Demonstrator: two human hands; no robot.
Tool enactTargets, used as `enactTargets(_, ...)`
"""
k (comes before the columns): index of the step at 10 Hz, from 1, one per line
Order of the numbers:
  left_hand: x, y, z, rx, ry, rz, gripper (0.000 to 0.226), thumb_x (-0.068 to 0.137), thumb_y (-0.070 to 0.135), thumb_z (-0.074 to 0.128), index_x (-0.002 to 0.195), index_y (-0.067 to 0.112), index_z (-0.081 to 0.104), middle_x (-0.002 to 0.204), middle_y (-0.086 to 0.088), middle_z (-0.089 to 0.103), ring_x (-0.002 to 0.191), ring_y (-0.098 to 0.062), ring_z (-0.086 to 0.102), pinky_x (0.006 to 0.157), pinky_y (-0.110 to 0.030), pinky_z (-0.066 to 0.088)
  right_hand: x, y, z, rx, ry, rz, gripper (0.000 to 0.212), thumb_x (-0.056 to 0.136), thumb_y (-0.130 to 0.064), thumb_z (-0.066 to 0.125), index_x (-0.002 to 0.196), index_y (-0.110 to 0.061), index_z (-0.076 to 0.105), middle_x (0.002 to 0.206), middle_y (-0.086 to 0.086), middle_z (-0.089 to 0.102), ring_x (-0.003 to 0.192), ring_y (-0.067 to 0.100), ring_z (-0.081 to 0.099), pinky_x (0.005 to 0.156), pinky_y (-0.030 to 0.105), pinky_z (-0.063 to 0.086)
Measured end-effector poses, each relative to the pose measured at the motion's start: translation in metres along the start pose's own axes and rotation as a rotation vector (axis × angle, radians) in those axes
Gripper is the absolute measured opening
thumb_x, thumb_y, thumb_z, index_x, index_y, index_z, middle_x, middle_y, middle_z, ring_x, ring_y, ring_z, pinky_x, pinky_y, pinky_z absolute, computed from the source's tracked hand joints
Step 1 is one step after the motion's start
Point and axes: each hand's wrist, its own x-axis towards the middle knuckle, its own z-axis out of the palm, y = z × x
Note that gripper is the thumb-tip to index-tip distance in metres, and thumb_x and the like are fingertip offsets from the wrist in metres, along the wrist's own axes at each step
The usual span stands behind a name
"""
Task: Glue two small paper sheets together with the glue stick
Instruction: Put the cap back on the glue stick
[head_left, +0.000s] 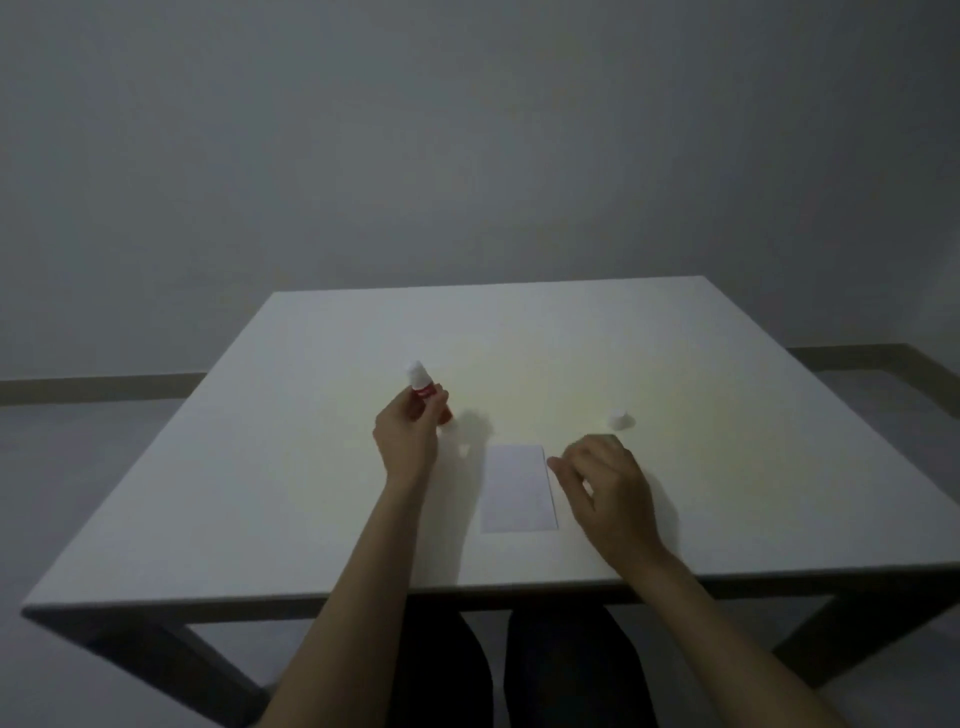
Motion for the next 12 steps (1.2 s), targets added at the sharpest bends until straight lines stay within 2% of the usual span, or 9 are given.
enactTargets(3,-0.050,0.036,-0.011,-0.499,-0.403,-0.139,0.012,0.079,0.021,0.071,0.076,0.030,0.079,0.103,-0.008,0.074,0.103,-0.022,0.069,0.102,-0.040,0.045,0.040,-0.064,0.009,1.301,-0.420,1.083,0.047,0.095,-0.042,0.043,0.082,-0.002,0.063,0.051,0.006,0.061,0.041,0.013,0.053,0.041,0.021,0.044)
enactTargets(4,-0.052,0.041,-0.014,-0.508,-0.363,-0.150,0.011,0.078,0.020,0.072,0.073,0.026,0.079,0.091,-0.005,0.077,0.096,-0.020,0.071,0.103,-0.041,0.046,0.035,-0.067,0.012,1.166,-0.282,0.832,0.026,0.091,-0.028,0.056,0.087,-0.002,0.061,0.058,0.004,0.065,0.048,0.015,0.061,0.052,0.026,0.051)
enactTargets(5,-0.055,0.044,-0.010,-0.475,-0.330,-0.191,0.014,0.079,0.022,0.071,0.069,0.026,0.079,0.084,0.000,0.078,0.095,-0.019,0.071,0.104,-0.043,0.044,0.021,-0.060,0.018,0.239,0.005,0.138,0.018,0.082,-0.016,0.069,0.091,-0.004,0.060,0.077,0.009,0.070,0.064,0.020,0.066,0.064,0.030,0.055)
enactTargets(6,-0.058,0.044,-0.006,-0.457,-0.315,-0.198,0.005,0.077,0.022,0.072,0.076,0.020,0.077,0.082,0.002,0.078,0.092,-0.017,0.072,0.103,-0.042,0.045,0.018,-0.046,0.016,-0.127,0.096,-0.088,0.035,0.075,-0.027,0.076,0.096,-0.003,0.063,0.083,0.010,0.070,0.066,0.024,0.066,0.064,0.030,0.055)
enactTargets(8,-0.055,0.049,-0.008,-0.469,-0.337,-0.128,0.023,0.077,0.020,0.073,0.095,0.005,0.074,0.083,0.003,0.077,0.092,-0.015,0.072,0.098,-0.036,0.049,0.041,-0.061,-0.008,1.260,-0.366,1.042,0.050,0.094,-0.045,0.044,0.094,0.001,0.062,0.057,0.009,0.069,0.048,0.018,0.064,0.047,0.024,0.053)
enactTargets(9,-0.057,0.053,-0.007,-0.474,-0.324,-0.128,0.019,0.079,0.020,0.071,0.092,0.007,0.074,0.088,-0.003,0.076,0.093,-0.018,0.071,0.102,-0.039,0.047,0.038,-0.065,-0.004,1.279,-0.167,0.805,0.016,0.090,-0.016,0.058,0.093,-0.001,0.057,0.065,0.007,0.071,0.059,0.020,0.069,0.056,0.026,0.058)
enactTargets(10,-0.060,0.060,-0.005,-0.496,-0.320,-0.179,0.007,0.081,0.020,0.069,0.078,0.020,0.075,0.087,-0.002,0.076,0.095,-0.020,0.070,0.107,-0.044,0.042,0.021,-0.059,0.004,0.247,0.155,0.007,0.018,0.079,-0.009,0.072,0.091,-0.004,0.061,0.084,0.009,0.071,0.076,0.021,0.069,0.071,0.024,0.058)
enactTargets(11,-0.063,0.062,-0.003,-0.478,-0.311,-0.184,0.005,0.082,0.020,0.068,0.080,0.021,0.073,0.090,-0.004,0.074,0.098,-0.022,0.068,0.109,-0.047,0.038,0.019,-0.051,0.007,-0.005,0.193,-0.157,0.034,0.073,-0.017,0.077,0.099,-0.001,0.062,0.093,0.013,0.071,0.078,0.020,0.068,0.071,0.024,0.057)
enactTargets(12,-0.063,0.062,-0.005,-0.469,-0.311,-0.161,0.010,0.079,0.018,0.071,0.086,0.011,0.074,0.091,-0.009,0.074,0.096,-0.023,0.069,0.105,-0.043,0.043,0.031,-0.069,-0.007,0.726,-0.092,0.575,0.037,0.082,-0.043,0.063,0.100,-0.011,0.059,0.079,0.005,0.074,0.058,0.008,0.066,0.056,0.019,0.056)
